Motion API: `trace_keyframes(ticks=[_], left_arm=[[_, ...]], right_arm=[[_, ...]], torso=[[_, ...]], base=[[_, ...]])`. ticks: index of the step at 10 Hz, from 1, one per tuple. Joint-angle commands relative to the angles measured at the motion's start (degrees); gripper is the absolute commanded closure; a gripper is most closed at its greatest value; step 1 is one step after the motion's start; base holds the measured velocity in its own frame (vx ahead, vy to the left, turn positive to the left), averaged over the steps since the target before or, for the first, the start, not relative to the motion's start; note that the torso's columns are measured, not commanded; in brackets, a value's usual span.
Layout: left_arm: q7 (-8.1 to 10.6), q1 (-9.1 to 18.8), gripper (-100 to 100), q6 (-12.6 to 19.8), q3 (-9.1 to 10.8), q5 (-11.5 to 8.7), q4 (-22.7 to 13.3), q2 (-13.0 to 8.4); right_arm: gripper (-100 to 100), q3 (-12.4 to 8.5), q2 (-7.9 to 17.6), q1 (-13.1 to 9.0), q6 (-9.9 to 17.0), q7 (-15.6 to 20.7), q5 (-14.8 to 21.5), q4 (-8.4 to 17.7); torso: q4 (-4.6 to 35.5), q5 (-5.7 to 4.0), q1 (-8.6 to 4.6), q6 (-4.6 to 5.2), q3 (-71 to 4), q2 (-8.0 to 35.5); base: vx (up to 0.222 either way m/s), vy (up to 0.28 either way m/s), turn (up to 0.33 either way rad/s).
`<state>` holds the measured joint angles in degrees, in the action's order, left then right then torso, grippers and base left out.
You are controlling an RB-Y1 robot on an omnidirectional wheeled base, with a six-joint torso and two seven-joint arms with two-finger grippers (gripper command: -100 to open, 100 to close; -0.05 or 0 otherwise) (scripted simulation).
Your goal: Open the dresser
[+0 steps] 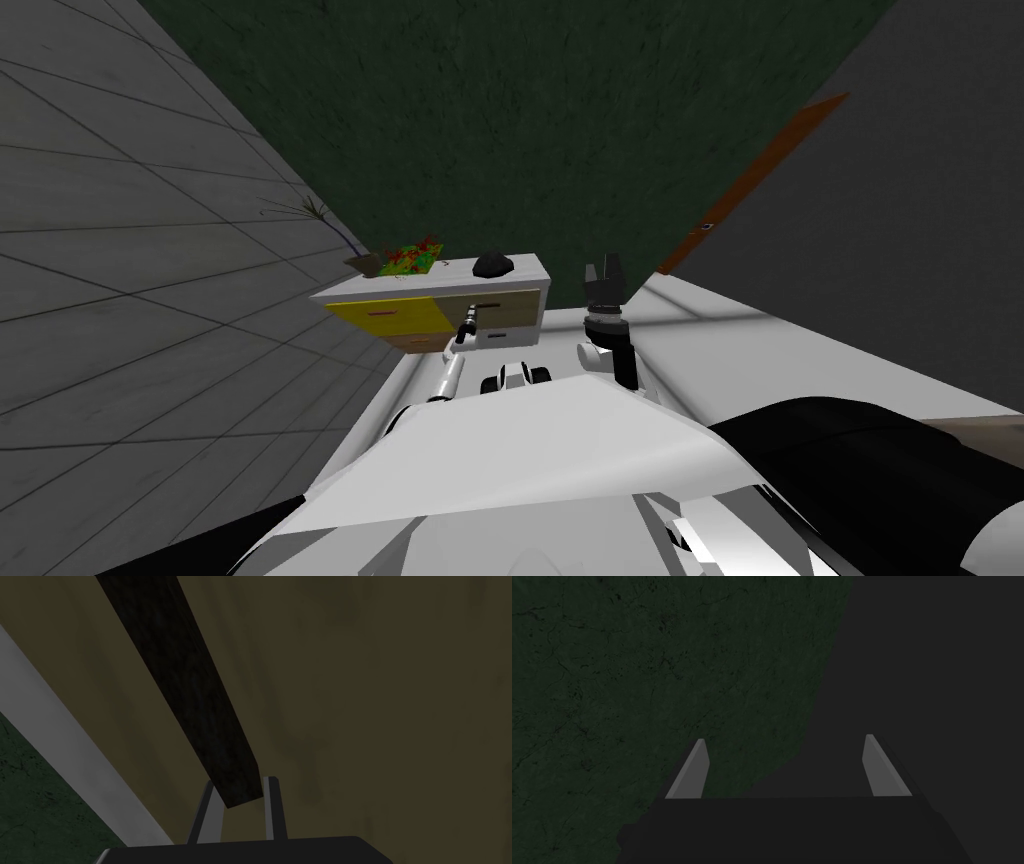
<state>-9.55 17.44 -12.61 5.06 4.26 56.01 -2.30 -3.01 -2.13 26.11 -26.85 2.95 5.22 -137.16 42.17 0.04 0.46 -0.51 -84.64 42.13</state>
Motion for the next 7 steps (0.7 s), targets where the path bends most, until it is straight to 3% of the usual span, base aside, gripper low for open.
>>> trace_keyframes(ticks=[1, 2, 4, 5, 7], left_arm=[[1.12, -2.7, 100, 1.1, -1.50, -0.1, 4.5, -1.0], [2.97, -5.1, 100, 2.8, -4.72, -0.1, 6.1, -1.8], [2.97, -6.9, 100, 2.8, -5.15, -0.1, 9.9, -1.8], [4.83, -9.4, 100, 4.6, -8.19, -0.1, 11.9, -2.6], [4.83, -11.0, 100, 4.6, -8.80, -0.1, 15.7, -2.6]], right_arm=[[0, 0.0, 0.0, 0.0, 0.0, 0.0, 0.0, 0.0], [0, 0.0, 0.0, 0.0, 0.0, 0.0, 0.0, 0.0], [0, 0.0, 0.0, 0.0, 0.0, 0.0, 0.0, 0.0], [0, 0.0, 0.0, 0.0, 0.0, 0.0, 0.0, 0.0], [0, 0.0, 0.0, 0.0, 0.0, 0.0, 0.0, 0.0]], torso=[[-0.1, 0.01, 0.01, 0.02, 0.0, 0.0], [0.1, -0.02, 0.05, 0.04, 0.0, 0.1], [-0.1, 0.03, -0.05, 0.16, -0.1, -0.1], [0.1, 0.01, -0.07, 0.24, 0.0, 0.0], [-0.1, 0.03, -0.27, 0.36, 0.0, -0.1]], base=[[0.024, -0.025, 0.024], [0.059, -0.044, 0.159], [0.052, -0.023, 0.062], [0.066, -0.031, 0.151], [0.044, -0.029, 0.068]])
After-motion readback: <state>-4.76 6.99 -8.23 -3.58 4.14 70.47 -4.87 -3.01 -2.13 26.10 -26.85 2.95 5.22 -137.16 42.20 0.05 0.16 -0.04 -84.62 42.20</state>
